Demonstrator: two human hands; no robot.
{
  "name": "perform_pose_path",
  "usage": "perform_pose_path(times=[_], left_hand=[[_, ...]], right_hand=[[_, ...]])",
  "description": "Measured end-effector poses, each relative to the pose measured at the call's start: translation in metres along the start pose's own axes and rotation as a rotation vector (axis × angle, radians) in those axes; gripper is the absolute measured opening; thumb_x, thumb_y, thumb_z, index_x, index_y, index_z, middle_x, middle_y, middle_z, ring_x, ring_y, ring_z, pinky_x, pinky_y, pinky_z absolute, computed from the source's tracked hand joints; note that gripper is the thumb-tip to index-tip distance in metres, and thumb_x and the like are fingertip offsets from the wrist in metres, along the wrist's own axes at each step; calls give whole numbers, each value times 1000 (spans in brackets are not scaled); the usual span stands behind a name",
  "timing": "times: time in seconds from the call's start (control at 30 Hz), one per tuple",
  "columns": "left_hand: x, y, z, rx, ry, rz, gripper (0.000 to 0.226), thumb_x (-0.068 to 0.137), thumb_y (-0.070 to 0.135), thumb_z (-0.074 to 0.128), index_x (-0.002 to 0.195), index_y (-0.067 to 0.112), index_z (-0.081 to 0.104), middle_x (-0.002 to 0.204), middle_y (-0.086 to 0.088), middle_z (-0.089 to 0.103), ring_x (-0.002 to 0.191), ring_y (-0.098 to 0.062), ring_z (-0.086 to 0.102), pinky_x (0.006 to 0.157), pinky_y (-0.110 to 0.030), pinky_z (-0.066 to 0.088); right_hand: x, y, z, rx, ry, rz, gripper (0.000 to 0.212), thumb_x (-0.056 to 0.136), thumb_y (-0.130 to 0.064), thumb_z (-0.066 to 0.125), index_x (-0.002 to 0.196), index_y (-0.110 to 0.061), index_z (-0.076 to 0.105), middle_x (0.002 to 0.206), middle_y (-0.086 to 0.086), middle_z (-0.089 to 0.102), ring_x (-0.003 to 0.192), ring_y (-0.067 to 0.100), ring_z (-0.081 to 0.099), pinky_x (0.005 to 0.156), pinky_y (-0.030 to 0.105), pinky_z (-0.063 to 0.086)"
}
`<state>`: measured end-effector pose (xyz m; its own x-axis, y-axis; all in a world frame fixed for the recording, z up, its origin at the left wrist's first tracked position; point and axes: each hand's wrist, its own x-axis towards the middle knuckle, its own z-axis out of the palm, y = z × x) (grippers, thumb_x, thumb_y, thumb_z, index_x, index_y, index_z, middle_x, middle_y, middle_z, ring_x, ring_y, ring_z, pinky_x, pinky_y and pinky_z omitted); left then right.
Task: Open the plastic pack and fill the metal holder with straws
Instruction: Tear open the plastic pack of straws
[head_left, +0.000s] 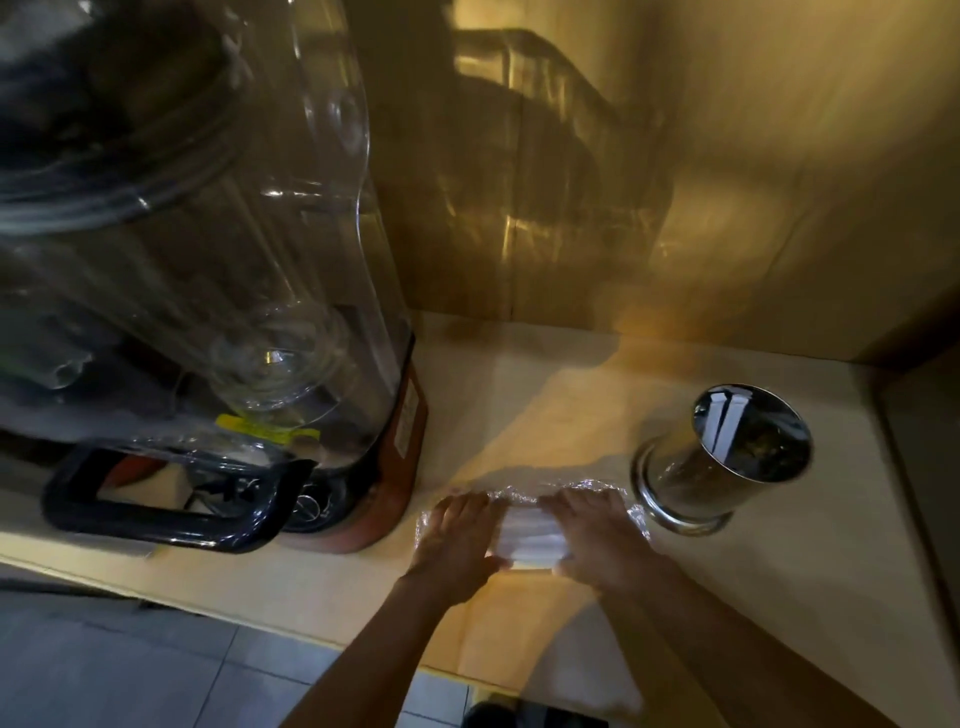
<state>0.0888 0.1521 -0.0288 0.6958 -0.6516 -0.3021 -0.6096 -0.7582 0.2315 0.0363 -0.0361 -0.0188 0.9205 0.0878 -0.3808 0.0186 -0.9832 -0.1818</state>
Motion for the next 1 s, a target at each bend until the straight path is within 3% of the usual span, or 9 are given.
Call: perform_pose_path(times=[0.1,0.2,0.3,0.37,0.43,0.53,0.67,0.8,1.0], left_hand=[[0,7,-5,63,98,-4,59,78,40,63,131,27,40,130,2,51,124,-21,43,109,-35,22],[0,18,-4,133,384,-2,27,68,18,65,94,22,63,86,2,63,85,-22,58,89,-33,36],[-4,28,-3,187,489,-3,25,66,15,46,82,19,65,75,0,61,75,-22,49,83,-34,33],[-10,33,3,200,415,-36,25,65,18,53,87,18,66,80,-4,63,75,-24,58,86,-37,42],[-18,36,10,150,190,-38,46,70,34,61,111,14,57,111,-13,59,104,-33,58,101,-46,40],[-25,39,15,24,-9,-20,63,84,54,42,135,19,30,152,-10,23,142,-29,15,116,-50,8],[-17,34,3,3,100,9,51,88,47,48,128,18,37,140,-5,38,131,-22,29,109,-37,21],[-14,36,-3,9,74,-6,62,84,41,57,136,21,29,137,-10,38,127,-27,32,108,-40,24],[-19,40,5,20,76,15,54,85,24,58,131,11,34,140,-14,37,130,-30,34,111,-39,21]], right_hand=[[-6,-3,-5,-124,161,-77,59,59,-31,67,115,-18,53,108,2,58,103,22,54,88,33,24],[-12,-10,-3,-228,431,-178,27,53,-25,65,78,-17,63,69,-1,63,63,20,60,67,31,28],[-18,-11,0,-232,466,-162,20,69,-24,51,82,-17,65,70,-3,64,64,18,62,68,31,30],[-25,-9,-1,-258,346,-167,29,68,-33,61,91,-17,66,82,-2,67,75,17,64,76,30,34],[-30,-6,-3,-111,92,-209,43,76,-43,56,107,-14,59,102,5,65,95,22,60,88,34,38],[-30,-5,-11,292,61,-86,29,89,-38,45,99,-15,60,99,7,64,96,24,59,79,30,40],[-14,0,-14,177,224,-6,26,92,-20,41,112,-12,56,114,9,60,109,25,52,94,34,35],[7,11,-16,166,216,174,48,90,-29,46,134,-15,35,130,8,48,124,24,41,105,37,29],[16,16,-1,199,60,317,55,80,-40,59,123,-13,40,133,9,43,125,26,35,105,38,24]])
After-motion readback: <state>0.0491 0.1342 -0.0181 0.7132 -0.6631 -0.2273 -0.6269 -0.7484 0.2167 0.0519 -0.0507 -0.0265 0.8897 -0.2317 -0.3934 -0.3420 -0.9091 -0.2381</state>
